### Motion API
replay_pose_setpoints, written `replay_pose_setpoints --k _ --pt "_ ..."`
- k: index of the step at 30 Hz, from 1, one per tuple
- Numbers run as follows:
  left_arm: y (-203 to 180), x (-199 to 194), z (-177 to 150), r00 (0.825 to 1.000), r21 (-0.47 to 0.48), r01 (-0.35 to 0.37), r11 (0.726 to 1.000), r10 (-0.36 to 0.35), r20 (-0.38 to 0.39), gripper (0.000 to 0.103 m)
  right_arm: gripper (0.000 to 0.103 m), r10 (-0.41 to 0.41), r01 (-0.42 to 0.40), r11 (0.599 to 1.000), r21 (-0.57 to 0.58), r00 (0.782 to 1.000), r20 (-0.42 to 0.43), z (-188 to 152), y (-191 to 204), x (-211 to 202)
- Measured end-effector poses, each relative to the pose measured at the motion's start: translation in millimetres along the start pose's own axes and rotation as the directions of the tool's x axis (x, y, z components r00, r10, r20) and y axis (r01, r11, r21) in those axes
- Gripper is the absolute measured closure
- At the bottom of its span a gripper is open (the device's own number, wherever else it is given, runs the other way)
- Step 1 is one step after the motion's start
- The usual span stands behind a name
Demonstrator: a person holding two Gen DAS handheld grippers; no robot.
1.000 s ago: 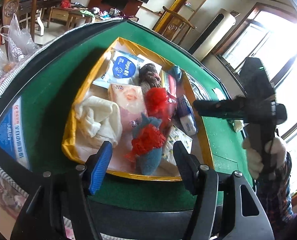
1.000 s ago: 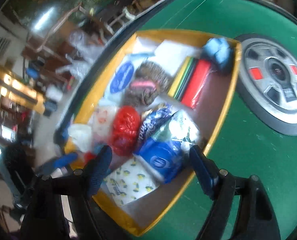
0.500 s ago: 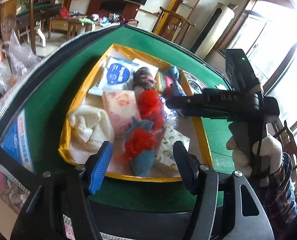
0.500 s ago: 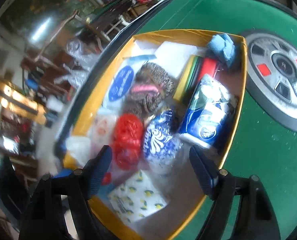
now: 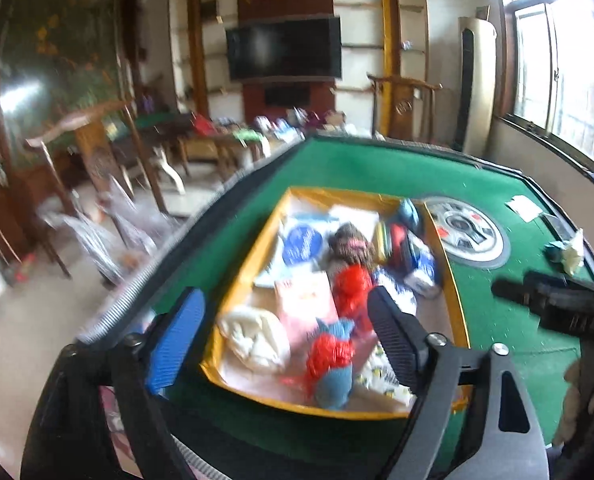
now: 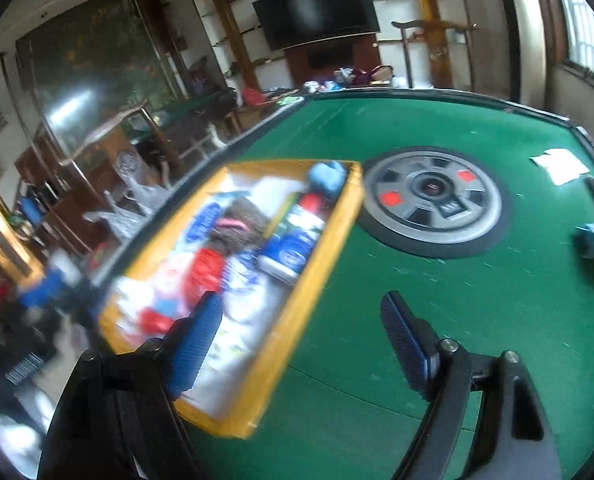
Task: Organize soft objects
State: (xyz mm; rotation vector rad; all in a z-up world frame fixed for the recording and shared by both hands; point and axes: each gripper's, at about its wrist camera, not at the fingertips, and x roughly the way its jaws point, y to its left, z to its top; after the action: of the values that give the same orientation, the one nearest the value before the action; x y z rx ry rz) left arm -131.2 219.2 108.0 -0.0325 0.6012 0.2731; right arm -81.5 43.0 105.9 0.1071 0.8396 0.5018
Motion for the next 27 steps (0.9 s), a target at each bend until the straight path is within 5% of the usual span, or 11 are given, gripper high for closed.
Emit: replay_pose_setpoints --k 4,18,24,26,27 --pt "-7 -14 5 0.998 0.012 -0.031 0.999 0.031 0.063 0.018 0.026 -0.007 0.007 1.0 0.008 1.0 -0.006 -12 -13 -8" --pt "-31 -24 4 0.997 0.057 -0.053 0.997 0.049 0.058 0.018 0.026 -0.037 0.037 0.999 -0.028 0.999 0.007 -34 -13 -16" --pt "-27 -38 5 0.987 0.027 -0.095 0.995 0.09 0.132 0.018 0.026 -0.065 0.07 0.996 -0.058 0.994 0.083 -35 -3 -29" --pt "-21 -47 5 0.979 -0.01 -0.1 0.995 0.1 0.179 0.0 0.025 -0.084 0.095 0.993 -0.07 0.987 0.14 -35 0 -38" --pt "-16 -53 4 0.975 -0.042 -0.079 0.996 0.086 0.203 0.0 0.023 -0.097 0.112 0.991 -0.078 0.981 0.17 -36 3 -42"
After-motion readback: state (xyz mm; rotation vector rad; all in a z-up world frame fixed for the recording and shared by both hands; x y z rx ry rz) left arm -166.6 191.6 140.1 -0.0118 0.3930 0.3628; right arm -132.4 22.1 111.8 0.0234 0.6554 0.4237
